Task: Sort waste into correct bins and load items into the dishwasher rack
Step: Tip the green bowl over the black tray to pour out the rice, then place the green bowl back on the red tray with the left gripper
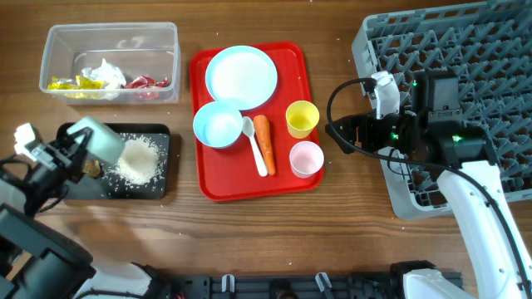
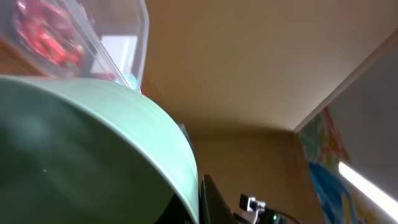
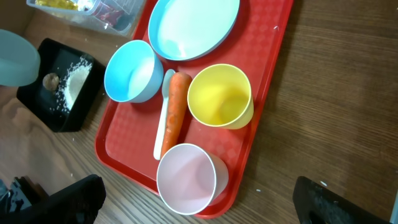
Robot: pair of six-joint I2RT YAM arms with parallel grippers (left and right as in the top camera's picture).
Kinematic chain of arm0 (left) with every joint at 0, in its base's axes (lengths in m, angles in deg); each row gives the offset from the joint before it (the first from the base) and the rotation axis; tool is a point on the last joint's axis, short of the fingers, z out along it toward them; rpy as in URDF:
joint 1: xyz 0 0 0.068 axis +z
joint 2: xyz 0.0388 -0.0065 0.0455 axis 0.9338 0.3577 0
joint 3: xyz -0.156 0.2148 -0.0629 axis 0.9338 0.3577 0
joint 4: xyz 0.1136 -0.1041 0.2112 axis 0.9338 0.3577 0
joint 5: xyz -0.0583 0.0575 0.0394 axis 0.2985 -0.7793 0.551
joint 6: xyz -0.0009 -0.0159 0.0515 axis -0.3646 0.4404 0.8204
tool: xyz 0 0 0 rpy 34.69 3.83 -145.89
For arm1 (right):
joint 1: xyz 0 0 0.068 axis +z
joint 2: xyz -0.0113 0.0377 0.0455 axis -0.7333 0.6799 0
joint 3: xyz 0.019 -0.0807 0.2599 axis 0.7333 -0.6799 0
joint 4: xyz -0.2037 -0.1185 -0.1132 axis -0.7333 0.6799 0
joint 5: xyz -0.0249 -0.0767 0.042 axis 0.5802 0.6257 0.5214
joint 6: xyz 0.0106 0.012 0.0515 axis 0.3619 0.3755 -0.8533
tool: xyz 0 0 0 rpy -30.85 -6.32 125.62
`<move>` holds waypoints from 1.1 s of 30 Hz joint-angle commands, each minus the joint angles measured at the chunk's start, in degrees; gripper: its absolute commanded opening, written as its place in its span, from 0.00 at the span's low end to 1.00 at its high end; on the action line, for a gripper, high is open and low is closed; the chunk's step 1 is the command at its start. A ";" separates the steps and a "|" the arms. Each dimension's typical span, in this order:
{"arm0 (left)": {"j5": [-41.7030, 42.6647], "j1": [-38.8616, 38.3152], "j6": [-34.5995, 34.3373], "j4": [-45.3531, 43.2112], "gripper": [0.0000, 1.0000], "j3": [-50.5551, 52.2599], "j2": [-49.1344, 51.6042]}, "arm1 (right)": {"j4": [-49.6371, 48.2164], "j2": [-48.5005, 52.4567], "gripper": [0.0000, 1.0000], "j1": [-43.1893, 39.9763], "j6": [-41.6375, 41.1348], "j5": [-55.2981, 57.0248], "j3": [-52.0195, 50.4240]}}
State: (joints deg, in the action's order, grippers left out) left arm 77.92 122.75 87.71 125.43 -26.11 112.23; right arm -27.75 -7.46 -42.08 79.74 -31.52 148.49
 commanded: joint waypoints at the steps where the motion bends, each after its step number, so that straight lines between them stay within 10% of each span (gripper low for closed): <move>1: 1.90 2.82 -2.97 0.35 0.04 -0.13 0.00 | 0.04 0.48 0.99 -0.13 -0.44 0.11 1.01; 10: -0.74 -12.22 -1.84 -1.29 0.04 -1.75 -2.62 | -0.66 0.48 0.99 -0.13 -1.51 0.11 1.01; 24: -76.61 -74.18 -20.52 -6.75 0.04 -5.64 -15.13 | -2.51 0.48 0.99 -0.13 -1.40 0.13 1.01; 33: -84.54 -88.39 -20.92 -0.83 0.04 -5.55 -1.01 | -2.51 0.48 0.99 -0.13 -1.38 0.59 1.01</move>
State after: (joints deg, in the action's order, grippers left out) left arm -3.76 35.63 67.14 123.28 -31.37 107.40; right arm -30.15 -7.46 -42.08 78.63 -31.32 148.49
